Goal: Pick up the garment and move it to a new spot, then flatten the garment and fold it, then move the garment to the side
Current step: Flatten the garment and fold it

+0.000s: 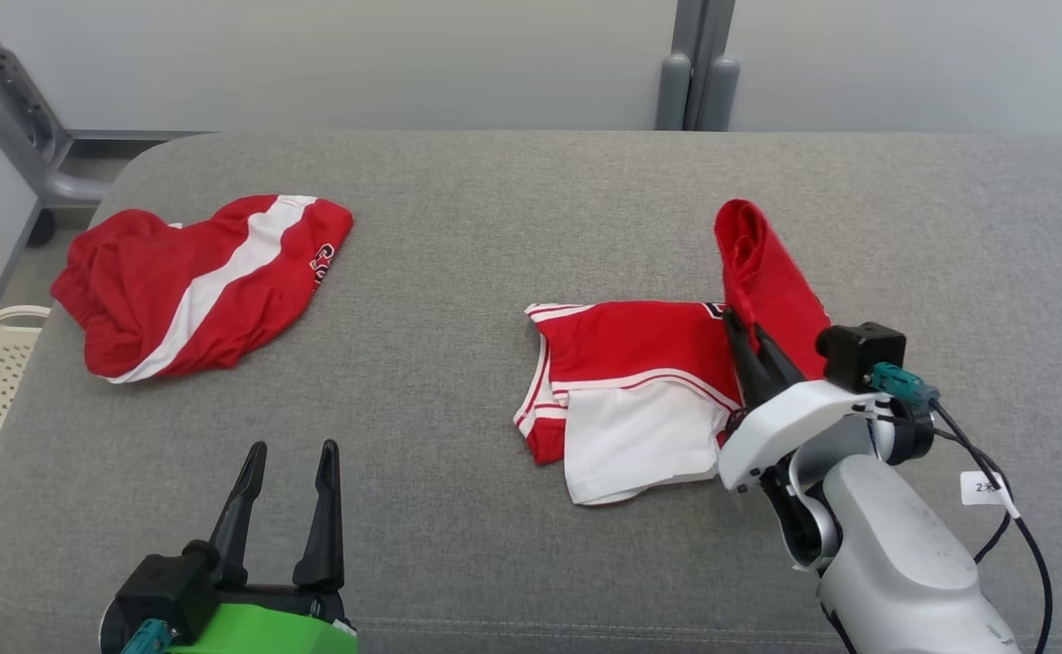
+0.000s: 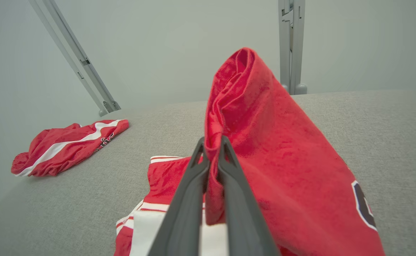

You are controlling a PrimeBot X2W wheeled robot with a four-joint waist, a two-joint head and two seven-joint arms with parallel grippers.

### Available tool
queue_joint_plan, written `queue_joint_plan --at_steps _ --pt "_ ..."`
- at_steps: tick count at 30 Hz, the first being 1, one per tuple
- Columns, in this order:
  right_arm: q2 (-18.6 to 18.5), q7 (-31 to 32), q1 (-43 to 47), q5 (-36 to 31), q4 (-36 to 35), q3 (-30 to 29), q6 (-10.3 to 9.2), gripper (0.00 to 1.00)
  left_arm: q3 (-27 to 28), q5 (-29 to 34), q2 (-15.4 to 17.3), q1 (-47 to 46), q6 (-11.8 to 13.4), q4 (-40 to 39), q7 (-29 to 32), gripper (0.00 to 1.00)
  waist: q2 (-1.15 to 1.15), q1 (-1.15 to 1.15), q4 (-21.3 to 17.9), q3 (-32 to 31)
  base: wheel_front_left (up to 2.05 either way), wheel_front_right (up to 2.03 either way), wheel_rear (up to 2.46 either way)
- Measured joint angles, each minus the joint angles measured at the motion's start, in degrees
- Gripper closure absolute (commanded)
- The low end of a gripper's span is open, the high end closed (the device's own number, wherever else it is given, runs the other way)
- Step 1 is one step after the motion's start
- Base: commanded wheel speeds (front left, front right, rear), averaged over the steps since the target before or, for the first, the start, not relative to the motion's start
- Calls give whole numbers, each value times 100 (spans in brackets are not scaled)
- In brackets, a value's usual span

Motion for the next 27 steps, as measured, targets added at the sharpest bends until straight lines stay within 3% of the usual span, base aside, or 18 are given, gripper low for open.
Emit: queue_joint_plan --at_steps 18,27 --pt "11 -255 -567 1296 1163 1462 0 100 -30 24 -67 -73 -4 130 0 0 0 0 678 35 0 0 0" --pt "7 -257 -641 1386 1474 1657 -1 100 -75 24 -78 -101 -5 236 0 0 0 0 812 14 0 0 0"
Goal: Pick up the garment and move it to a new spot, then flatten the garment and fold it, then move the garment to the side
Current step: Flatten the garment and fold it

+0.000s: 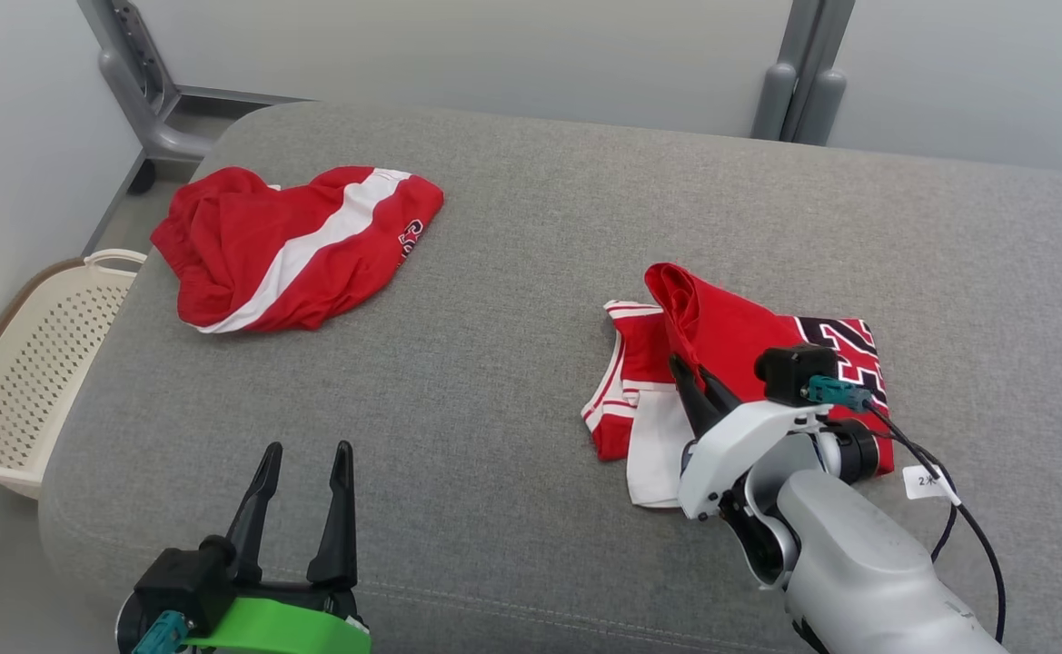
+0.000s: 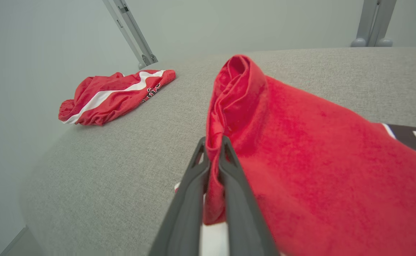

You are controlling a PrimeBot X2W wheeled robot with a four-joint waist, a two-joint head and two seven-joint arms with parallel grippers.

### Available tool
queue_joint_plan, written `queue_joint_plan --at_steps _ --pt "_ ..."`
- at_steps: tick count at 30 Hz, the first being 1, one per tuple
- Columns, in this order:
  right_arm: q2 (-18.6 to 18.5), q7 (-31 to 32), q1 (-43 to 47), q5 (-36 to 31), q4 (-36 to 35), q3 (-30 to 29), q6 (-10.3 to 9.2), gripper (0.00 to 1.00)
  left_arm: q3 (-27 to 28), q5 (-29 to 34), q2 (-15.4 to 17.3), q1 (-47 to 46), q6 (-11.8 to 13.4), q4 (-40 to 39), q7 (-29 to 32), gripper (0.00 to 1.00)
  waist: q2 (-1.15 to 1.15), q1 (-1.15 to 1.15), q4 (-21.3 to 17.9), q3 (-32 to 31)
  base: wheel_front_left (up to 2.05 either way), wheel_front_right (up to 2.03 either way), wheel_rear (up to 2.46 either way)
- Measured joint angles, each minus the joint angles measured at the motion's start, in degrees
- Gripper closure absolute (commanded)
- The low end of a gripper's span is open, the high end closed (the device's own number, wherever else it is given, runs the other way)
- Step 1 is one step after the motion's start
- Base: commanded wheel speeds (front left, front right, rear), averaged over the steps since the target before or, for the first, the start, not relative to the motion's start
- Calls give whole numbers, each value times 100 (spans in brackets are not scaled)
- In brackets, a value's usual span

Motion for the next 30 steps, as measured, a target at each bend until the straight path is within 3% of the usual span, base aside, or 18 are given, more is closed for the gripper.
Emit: queue_joint_plan --at_steps 11,13,14,15,18,21,30 --pt "1 1 -12 381 292 383 0 100 -51 1 -14 -46 -1 38 0 0 0 0 67 -11 0 0 0" --pt "0 1 -21 482 301 476 0 58 -55 1 -19 -53 -1 34 -1 0 0 0 66 -10 0 0 0" --pt "1 1 -21 615 264 523 0 11 -57 1 -20 -54 0 31 0 0 0 0 64 -11 0 0 0" --pt "0 0 -18 746 188 588 0 0 -53 1 -22 -55 -1 23 0 0 0 0 59 -14 0 0 0" --pt "-3 -1 58 1390 -197 847 0 0 -20 14 -25 -52 -1 5 0 0 0 0 15 -38 0 0 0" --pt "23 -1 66 1460 -304 910 0 0 1 37 -30 -32 -1 3 0 0 0 0 -75 -64 0 0 0" --pt "3 -2 209 81 -755 -254 0 0 268 62 -45 33 199 -52 0 0 0 0 -552 -107 0 0 0"
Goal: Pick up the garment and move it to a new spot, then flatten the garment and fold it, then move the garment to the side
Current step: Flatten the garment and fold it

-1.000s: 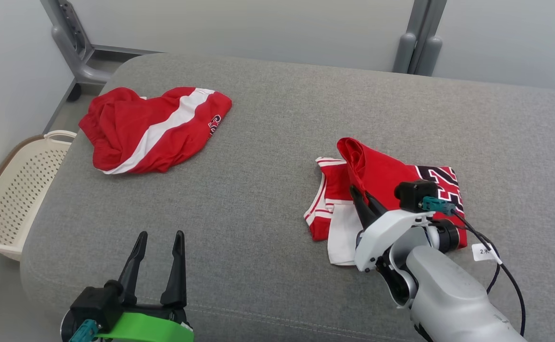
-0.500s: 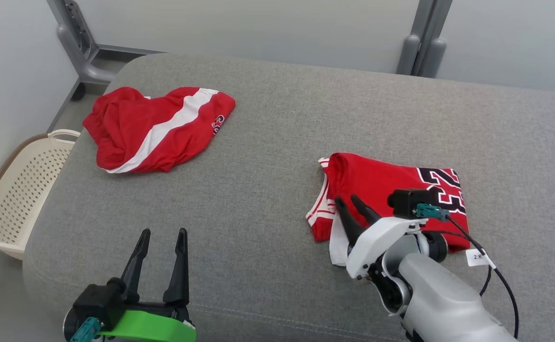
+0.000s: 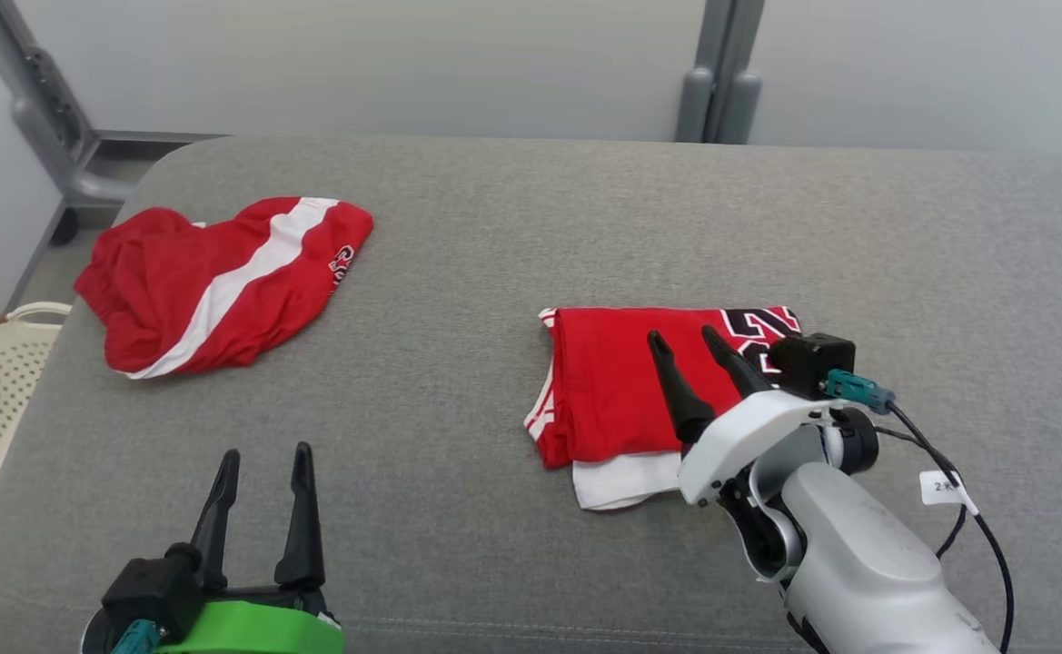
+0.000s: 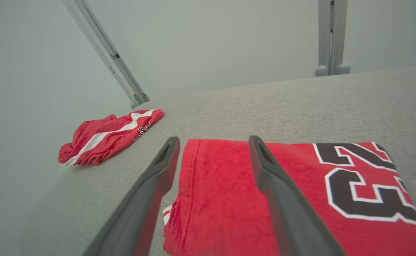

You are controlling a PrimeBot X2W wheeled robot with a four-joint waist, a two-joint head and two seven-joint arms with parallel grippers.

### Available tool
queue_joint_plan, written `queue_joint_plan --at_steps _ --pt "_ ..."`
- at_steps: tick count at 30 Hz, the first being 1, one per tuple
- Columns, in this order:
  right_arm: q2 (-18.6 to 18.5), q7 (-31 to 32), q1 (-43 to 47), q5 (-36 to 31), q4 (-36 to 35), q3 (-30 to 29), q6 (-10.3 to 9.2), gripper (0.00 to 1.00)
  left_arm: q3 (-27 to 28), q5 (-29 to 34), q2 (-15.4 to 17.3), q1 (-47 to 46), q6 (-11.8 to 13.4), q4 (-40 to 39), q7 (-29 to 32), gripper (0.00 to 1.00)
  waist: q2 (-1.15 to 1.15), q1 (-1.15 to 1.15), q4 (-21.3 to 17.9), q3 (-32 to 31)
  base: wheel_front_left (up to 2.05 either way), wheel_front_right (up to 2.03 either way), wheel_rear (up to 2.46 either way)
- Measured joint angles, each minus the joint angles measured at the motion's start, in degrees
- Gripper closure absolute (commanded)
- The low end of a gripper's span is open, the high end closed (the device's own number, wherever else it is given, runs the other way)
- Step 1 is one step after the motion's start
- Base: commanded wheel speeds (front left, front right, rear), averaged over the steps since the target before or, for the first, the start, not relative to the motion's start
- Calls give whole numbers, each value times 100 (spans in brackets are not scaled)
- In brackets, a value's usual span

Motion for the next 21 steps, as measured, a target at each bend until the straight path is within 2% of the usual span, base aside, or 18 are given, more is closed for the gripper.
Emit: queue_joint_plan --at_steps 4,10,16,21 --pt "-3 -4 274 -591 -243 -428 0 0 146 43 -3 73 182 46 0 0 0 0 -322 -23 0 0 0" --pt "-4 -5 596 -1280 -636 -902 0 0 305 -40 -10 65 240 71 -1 0 0 0 -850 -41 0 0 0" --pt "-5 -5 961 -1734 -1109 -1189 0 0 463 -104 -10 66 256 132 -1 0 0 0 -1346 -68 0 0 0" --pt "-5 -5 1388 -2018 -1784 -1345 0 0 581 34 -2 69 182 232 0 0 0 0 -1664 -117 0 0 0"
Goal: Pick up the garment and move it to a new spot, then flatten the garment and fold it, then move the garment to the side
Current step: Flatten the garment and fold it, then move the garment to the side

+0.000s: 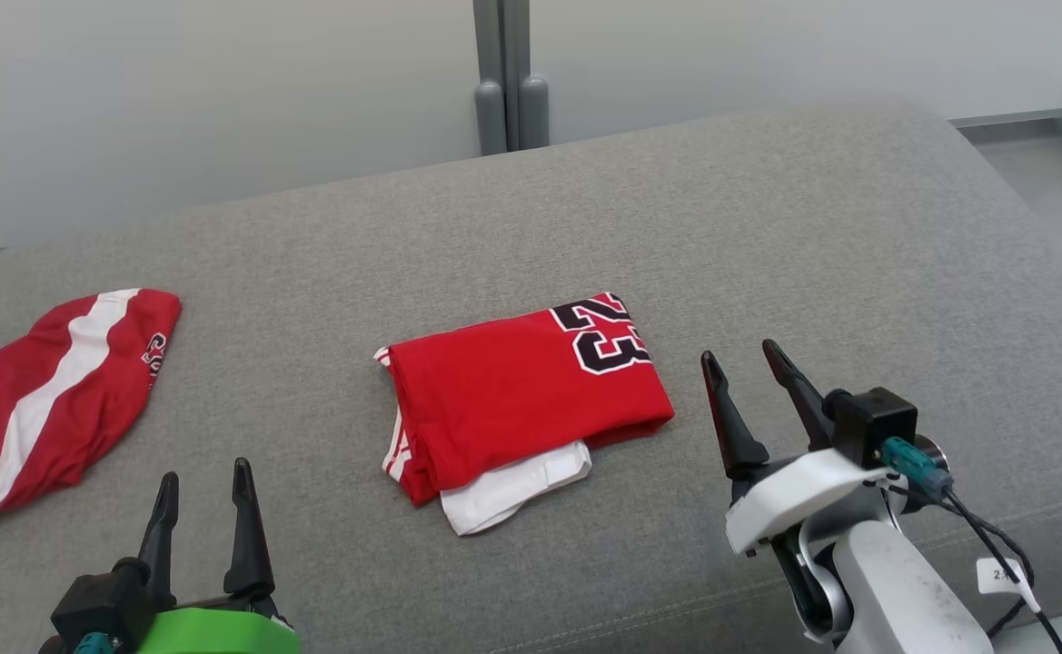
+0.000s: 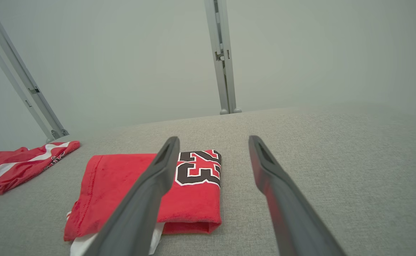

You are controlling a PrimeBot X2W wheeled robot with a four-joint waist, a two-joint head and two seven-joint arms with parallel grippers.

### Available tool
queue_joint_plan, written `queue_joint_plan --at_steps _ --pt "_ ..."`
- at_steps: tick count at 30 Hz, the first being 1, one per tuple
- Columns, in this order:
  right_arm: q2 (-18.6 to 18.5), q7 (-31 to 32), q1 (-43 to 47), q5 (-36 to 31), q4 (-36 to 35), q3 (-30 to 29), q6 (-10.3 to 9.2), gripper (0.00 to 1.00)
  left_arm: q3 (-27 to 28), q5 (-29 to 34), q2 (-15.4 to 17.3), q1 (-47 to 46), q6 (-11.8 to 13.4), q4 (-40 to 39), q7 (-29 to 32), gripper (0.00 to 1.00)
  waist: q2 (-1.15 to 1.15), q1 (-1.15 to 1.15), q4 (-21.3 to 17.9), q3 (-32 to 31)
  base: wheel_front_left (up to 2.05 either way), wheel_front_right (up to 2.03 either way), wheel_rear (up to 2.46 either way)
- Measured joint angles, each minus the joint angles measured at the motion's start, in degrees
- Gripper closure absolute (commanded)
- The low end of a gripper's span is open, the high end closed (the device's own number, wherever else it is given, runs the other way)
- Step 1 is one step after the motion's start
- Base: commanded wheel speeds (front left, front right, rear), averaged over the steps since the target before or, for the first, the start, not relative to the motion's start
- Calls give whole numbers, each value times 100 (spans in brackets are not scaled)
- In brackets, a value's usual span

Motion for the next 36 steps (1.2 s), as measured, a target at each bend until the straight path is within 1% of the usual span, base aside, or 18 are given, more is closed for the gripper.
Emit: queue_joint_plan --at_steps 7,10,13,17,22,36 --pt "0 0 678 -442 -828 -169 0 0 156 169 -3 143 -109 -112 0 0 0 0 -237 -114 0 0 0" --pt "7 0 920 -613 -1076 -225 0 0 151 238 -7 240 -158 -202 -1 0 0 0 -282 -174 0 0 0" --pt "0 0 1109 -642 -1245 -326 0 0 151 259 -8 349 -200 -287 0 0 0 0 -310 -221 0 0 0" --pt "0 0 1363 -667 -1403 -370 0 0 52 254 -12 466 -233 -408 0 0 0 0 -289 -274 0 0 0" --pt "0 0 1570 -654 -1504 -430 0 0 14 222 -12 584 -101 -430 -1 0 0 0 -224 -312 0 0 0" --pt "1 0 1629 -637 -1551 -437 0 0 -48 258 -12 591 -69 -371 -1 0 0 0 -49 -321 0 0 0"
